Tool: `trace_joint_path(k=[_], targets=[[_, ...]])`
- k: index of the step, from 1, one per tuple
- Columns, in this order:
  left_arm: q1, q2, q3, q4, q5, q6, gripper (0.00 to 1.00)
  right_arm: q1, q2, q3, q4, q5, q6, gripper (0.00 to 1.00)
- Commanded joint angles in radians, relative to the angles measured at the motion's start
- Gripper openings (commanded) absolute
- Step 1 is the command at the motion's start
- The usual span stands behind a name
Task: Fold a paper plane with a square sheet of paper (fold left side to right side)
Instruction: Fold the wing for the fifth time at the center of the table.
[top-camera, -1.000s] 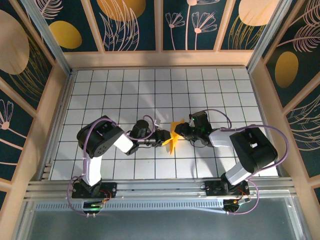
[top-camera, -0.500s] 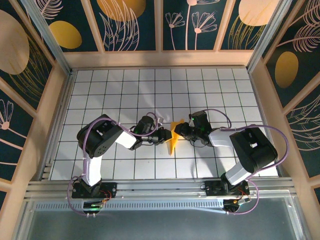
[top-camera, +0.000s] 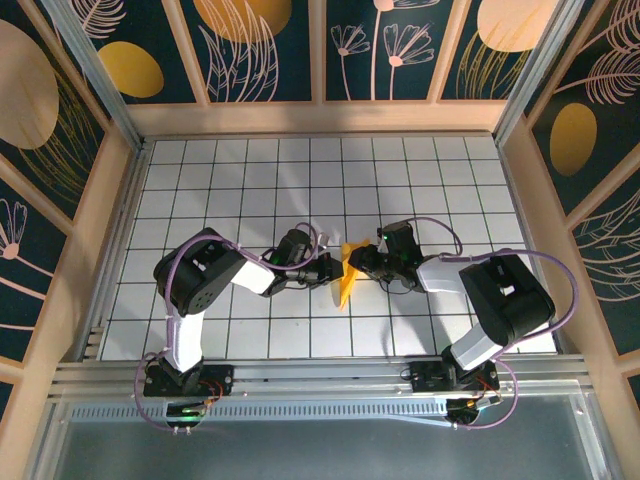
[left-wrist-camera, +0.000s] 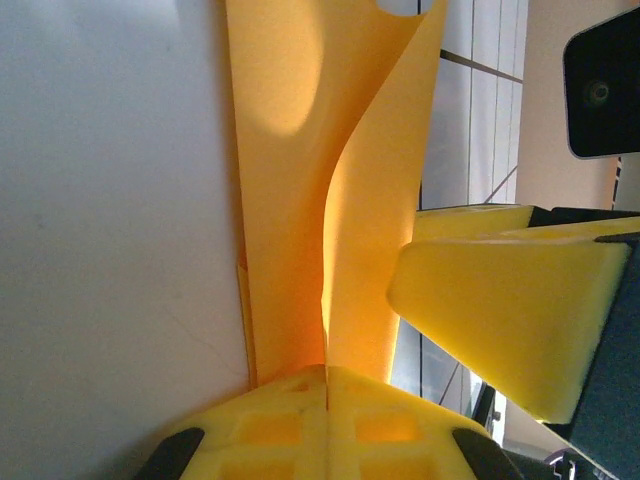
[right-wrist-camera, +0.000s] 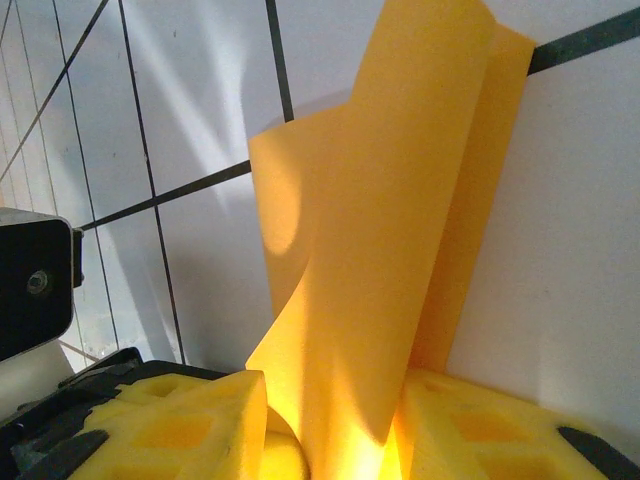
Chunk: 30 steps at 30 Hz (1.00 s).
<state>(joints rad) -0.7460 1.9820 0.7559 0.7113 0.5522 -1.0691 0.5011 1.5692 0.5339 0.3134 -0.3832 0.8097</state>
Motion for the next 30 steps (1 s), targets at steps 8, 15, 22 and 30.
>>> trace_joint_path(k=[8,15,22,30], targets=[[0.004,0.023,0.014,-0.142,-0.102,0.087,0.03,0.011,-0.027,0.014,-0.041,0.038,-0.036,0.39],[0.004,0.033,0.022,-0.171,-0.136,0.105,0.01,0.01,-0.077,0.012,-0.075,0.058,-0.035,0.38],[0.004,0.044,0.025,-0.18,-0.149,0.109,0.0,0.006,-0.108,0.015,-0.125,0.084,-0.047,0.38],[0.005,0.058,0.041,-0.188,-0.147,0.118,0.0,-0.022,-0.158,0.018,-0.205,0.109,-0.09,0.37]])
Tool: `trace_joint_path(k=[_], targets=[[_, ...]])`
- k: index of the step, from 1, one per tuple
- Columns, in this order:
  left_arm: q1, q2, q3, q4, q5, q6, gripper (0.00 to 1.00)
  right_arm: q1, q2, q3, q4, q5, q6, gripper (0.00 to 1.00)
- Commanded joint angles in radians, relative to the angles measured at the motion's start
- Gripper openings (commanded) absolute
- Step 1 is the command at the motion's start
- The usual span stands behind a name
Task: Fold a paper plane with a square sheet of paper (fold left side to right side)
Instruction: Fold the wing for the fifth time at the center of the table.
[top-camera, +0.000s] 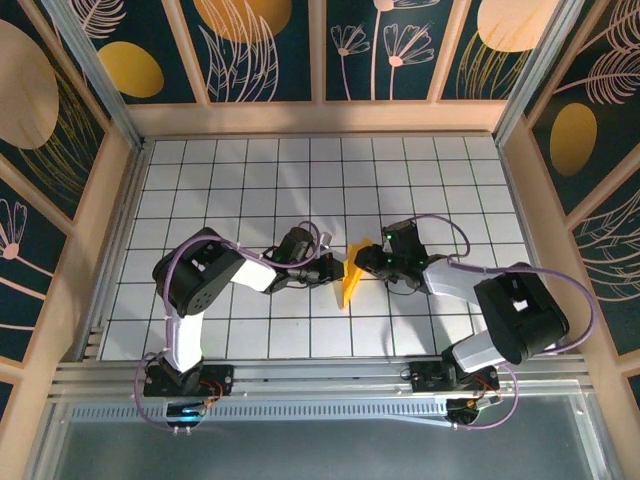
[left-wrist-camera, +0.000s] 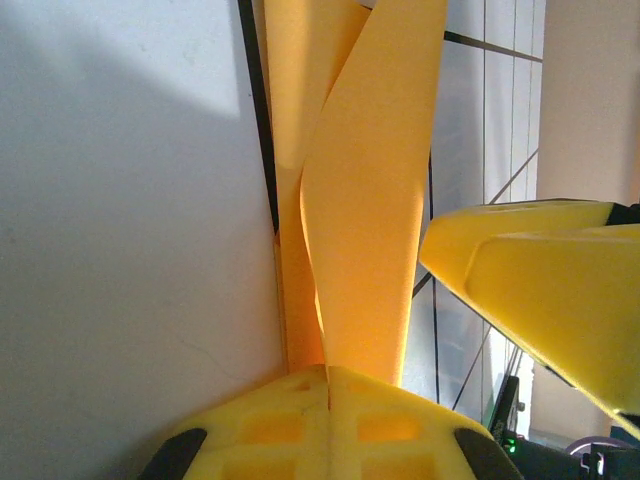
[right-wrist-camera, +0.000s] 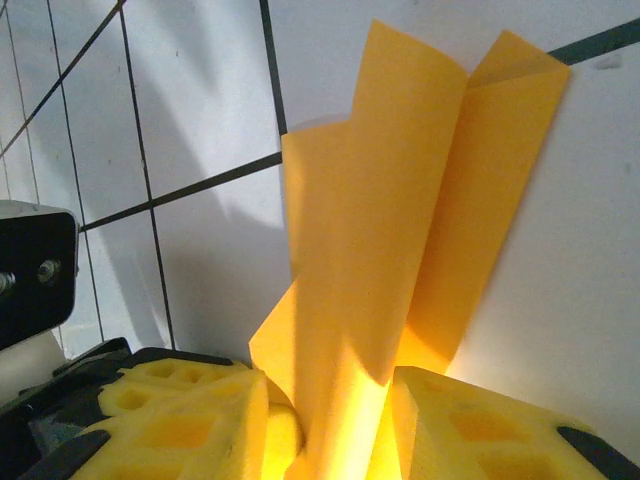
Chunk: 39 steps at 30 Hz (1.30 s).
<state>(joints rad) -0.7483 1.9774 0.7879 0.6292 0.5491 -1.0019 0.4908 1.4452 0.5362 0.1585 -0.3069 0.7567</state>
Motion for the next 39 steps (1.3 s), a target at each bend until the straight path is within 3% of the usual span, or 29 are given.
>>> trace_joint_path(k=[1,10,20,39], targets=[[0.005,0.063,0.011,-0.106,-0.143,0.052,0.0,-0.015,-0.035,0.015,-0.055,0.032,-0.04,0.37],[0.007,0.064,0.033,-0.098,-0.12,0.072,0.0,-0.027,-0.049,0.002,0.005,-0.024,-0.035,0.37],[0.005,0.073,0.049,-0.109,-0.119,0.081,0.0,0.001,0.015,0.06,0.017,-0.045,-0.047,0.24],[0.005,0.09,0.062,-0.133,-0.121,0.088,0.0,0.016,0.107,0.079,-0.045,0.018,-0.062,0.24]])
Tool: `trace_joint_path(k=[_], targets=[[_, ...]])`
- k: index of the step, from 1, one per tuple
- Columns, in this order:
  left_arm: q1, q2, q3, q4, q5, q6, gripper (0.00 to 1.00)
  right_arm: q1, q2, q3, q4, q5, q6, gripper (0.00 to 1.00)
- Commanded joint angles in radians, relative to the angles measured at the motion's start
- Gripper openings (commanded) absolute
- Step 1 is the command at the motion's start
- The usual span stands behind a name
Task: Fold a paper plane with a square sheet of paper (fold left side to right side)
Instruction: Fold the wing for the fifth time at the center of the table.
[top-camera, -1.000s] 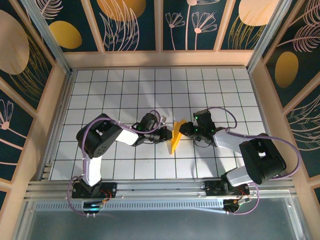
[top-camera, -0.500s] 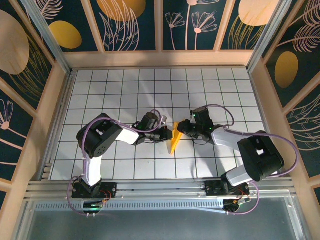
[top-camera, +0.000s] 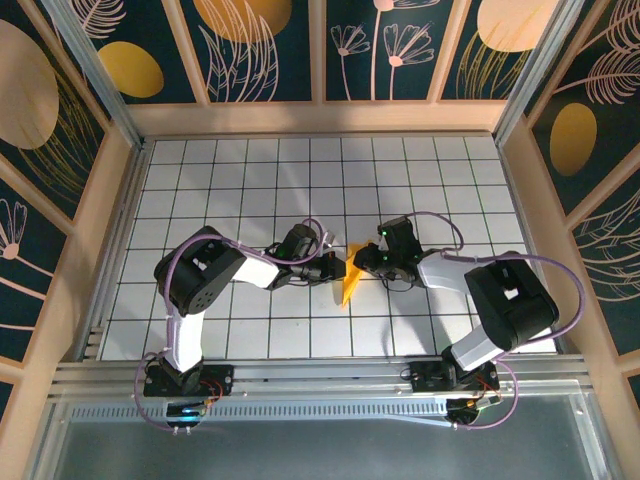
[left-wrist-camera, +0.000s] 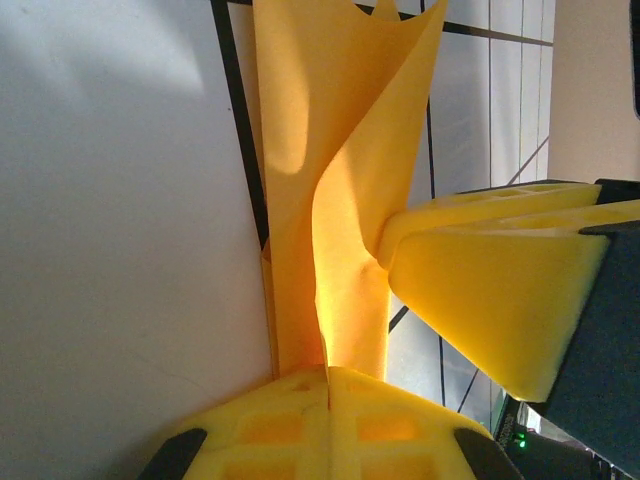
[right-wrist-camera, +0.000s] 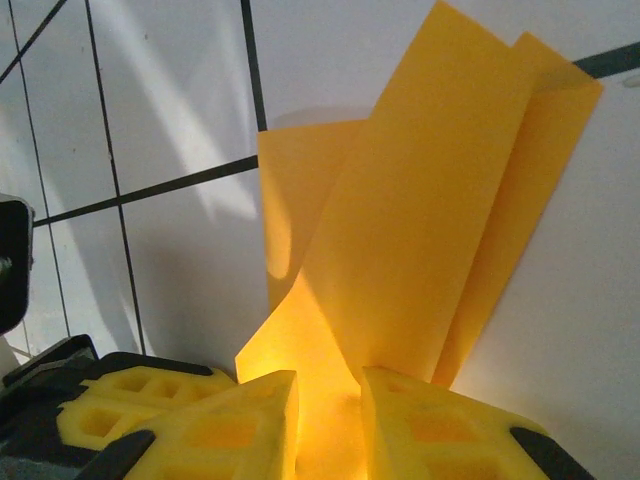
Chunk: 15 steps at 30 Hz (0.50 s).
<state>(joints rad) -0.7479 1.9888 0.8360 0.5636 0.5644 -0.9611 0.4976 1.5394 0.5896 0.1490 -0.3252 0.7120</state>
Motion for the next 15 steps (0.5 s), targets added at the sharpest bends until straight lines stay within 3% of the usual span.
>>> trace_joint_path(k=[1,12,15], targets=[[0.005,0.078,0.015,-0.068,-0.136,0.048,0.0,0.01,0.013,0.026,-0.041,0.04,-0.019,0.24],[0.005,0.077,0.012,-0.074,-0.147,0.043,0.0,0.009,0.048,0.022,-0.048,0.053,-0.028,0.24],[0.006,0.057,-0.003,-0.048,-0.148,0.03,0.0,0.009,0.056,0.014,-0.062,0.061,-0.028,0.2]])
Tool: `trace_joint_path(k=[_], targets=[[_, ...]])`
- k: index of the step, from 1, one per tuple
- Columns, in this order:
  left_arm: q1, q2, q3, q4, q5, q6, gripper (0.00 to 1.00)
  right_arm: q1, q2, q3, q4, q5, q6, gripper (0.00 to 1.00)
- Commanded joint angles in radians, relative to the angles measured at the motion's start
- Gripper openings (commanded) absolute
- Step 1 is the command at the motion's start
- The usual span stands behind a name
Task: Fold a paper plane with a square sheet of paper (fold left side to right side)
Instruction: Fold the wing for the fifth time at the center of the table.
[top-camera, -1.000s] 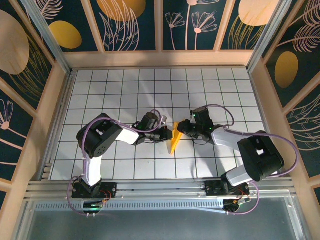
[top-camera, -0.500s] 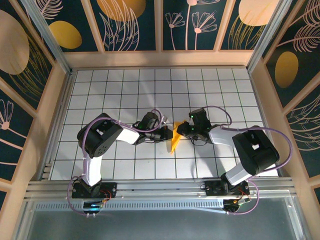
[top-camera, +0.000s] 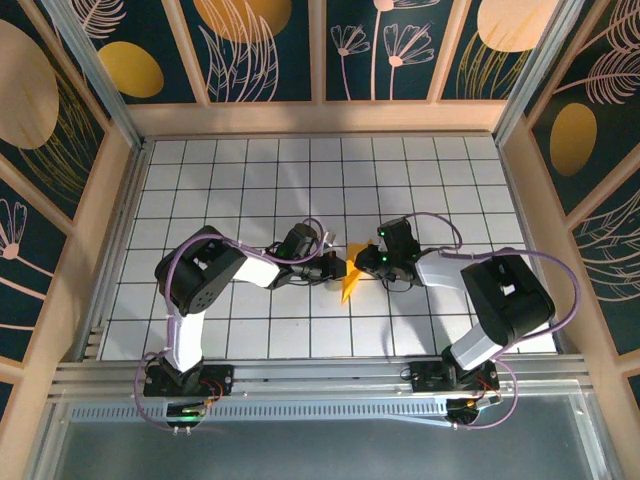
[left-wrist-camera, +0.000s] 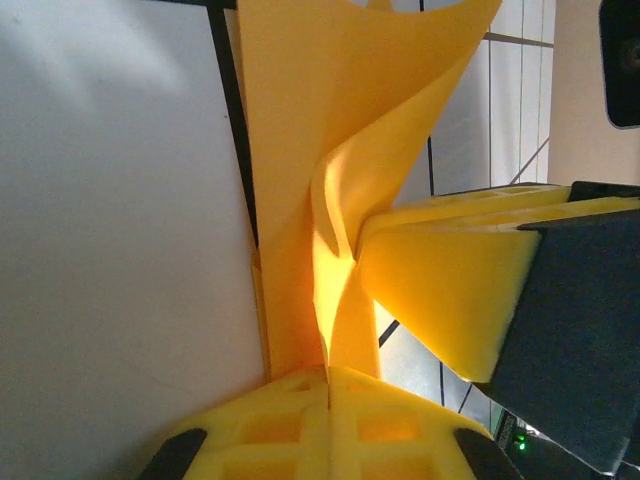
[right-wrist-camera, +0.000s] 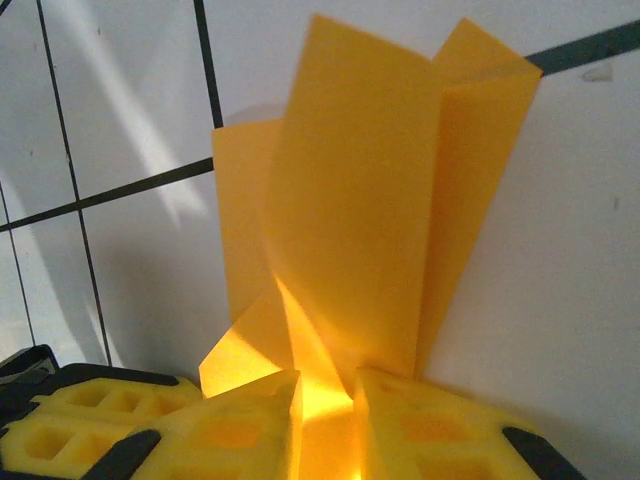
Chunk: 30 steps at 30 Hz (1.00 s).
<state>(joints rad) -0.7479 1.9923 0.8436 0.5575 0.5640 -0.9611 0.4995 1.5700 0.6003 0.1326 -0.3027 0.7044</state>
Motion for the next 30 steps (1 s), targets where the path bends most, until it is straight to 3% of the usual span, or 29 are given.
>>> trace_joint_path(k=[1,6,12,19,25,30], targets=[[0.006,0.042,-0.014,-0.032,-0.146,0.026,0.01,0.005,0.026,-0.004,-0.05,0.04,-0.019,0.17],[0.006,-0.028,-0.004,-0.074,-0.168,0.038,0.1,0.001,0.02,-0.049,-0.054,0.047,-0.013,0.0],[0.009,-0.174,-0.011,-0.178,-0.221,0.073,0.21,-0.001,0.016,-0.073,-0.039,0.048,-0.013,0.0],[0.008,-0.331,0.002,-0.299,-0.163,0.11,0.11,-0.001,0.005,-0.073,-0.047,0.053,-0.025,0.0],[-0.044,-0.308,0.012,-0.284,-0.038,0.072,0.04,0.0,0.007,-0.073,-0.048,0.053,-0.028,0.0],[-0.078,-0.249,0.035,-0.304,-0.025,0.075,0.02,0.002,0.005,-0.073,-0.055,0.054,-0.031,0.0]])
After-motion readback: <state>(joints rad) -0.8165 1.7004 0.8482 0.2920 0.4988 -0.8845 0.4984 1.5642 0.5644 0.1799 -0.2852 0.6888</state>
